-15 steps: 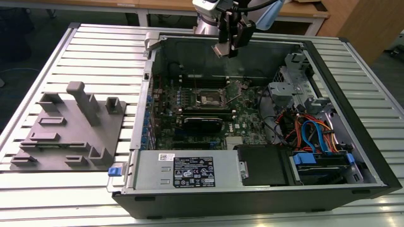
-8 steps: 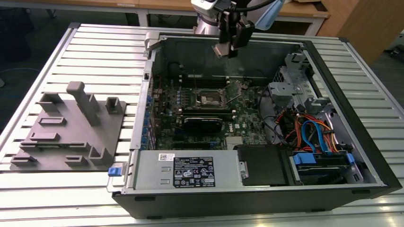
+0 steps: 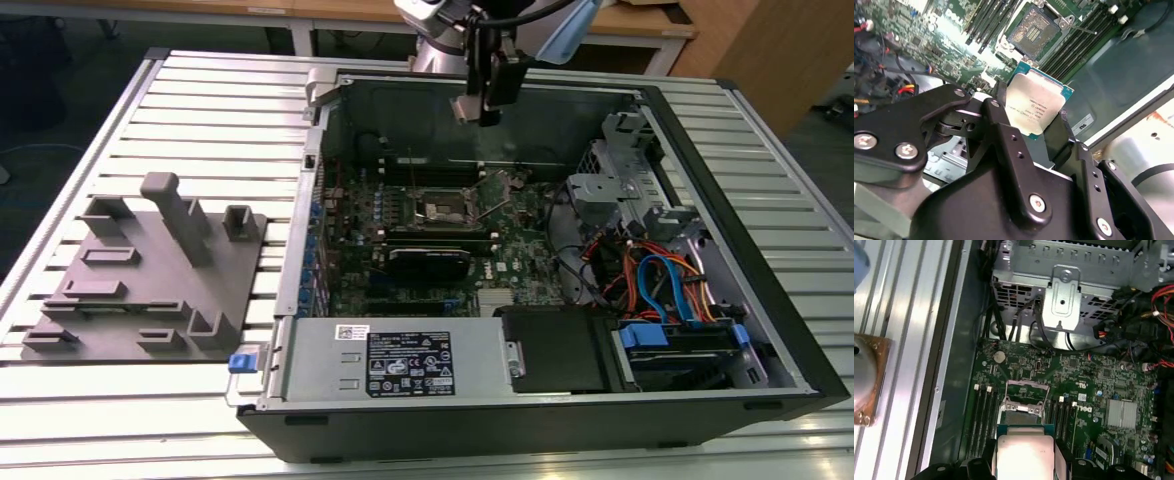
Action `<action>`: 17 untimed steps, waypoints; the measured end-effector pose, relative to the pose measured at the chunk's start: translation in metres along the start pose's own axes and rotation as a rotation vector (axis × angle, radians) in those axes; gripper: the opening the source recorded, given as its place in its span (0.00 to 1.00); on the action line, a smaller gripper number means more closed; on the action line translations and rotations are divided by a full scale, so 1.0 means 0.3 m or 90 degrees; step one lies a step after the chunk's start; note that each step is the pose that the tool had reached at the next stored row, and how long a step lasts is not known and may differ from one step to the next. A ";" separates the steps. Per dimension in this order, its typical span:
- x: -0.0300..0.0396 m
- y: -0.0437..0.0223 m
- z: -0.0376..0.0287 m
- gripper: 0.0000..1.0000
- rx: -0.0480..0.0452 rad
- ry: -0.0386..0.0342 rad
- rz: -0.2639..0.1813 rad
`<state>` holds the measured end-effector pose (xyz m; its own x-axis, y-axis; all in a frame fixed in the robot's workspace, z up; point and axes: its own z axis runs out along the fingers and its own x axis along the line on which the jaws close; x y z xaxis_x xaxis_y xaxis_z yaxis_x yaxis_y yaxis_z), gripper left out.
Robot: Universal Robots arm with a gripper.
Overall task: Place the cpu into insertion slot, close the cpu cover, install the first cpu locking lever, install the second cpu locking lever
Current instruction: 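Place the cpu into insertion slot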
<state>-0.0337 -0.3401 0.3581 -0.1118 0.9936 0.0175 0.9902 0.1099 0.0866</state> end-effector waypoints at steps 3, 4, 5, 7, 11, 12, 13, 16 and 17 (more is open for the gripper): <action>0.000 0.000 0.001 0.54 -0.0003 -0.0016 0.017; 0.000 0.000 0.001 0.54 -0.0002 -0.0017 0.019; 0.000 0.000 0.001 0.54 -0.0003 -0.0018 0.019; 0.000 0.000 0.002 0.54 -0.0004 -0.0019 0.022; 0.000 0.000 0.002 0.54 -0.0004 -0.0021 0.024; 0.000 0.000 0.002 0.54 -0.0004 -0.0022 0.025; 0.000 0.000 0.001 0.54 -0.0004 -0.0023 0.025; 0.000 0.000 0.001 0.54 -0.0004 -0.0024 0.027; 0.000 0.000 0.002 0.54 -0.0005 -0.0024 0.028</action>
<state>-0.0337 -0.3401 0.3576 -0.0680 0.9975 0.0175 0.9940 0.0662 0.0867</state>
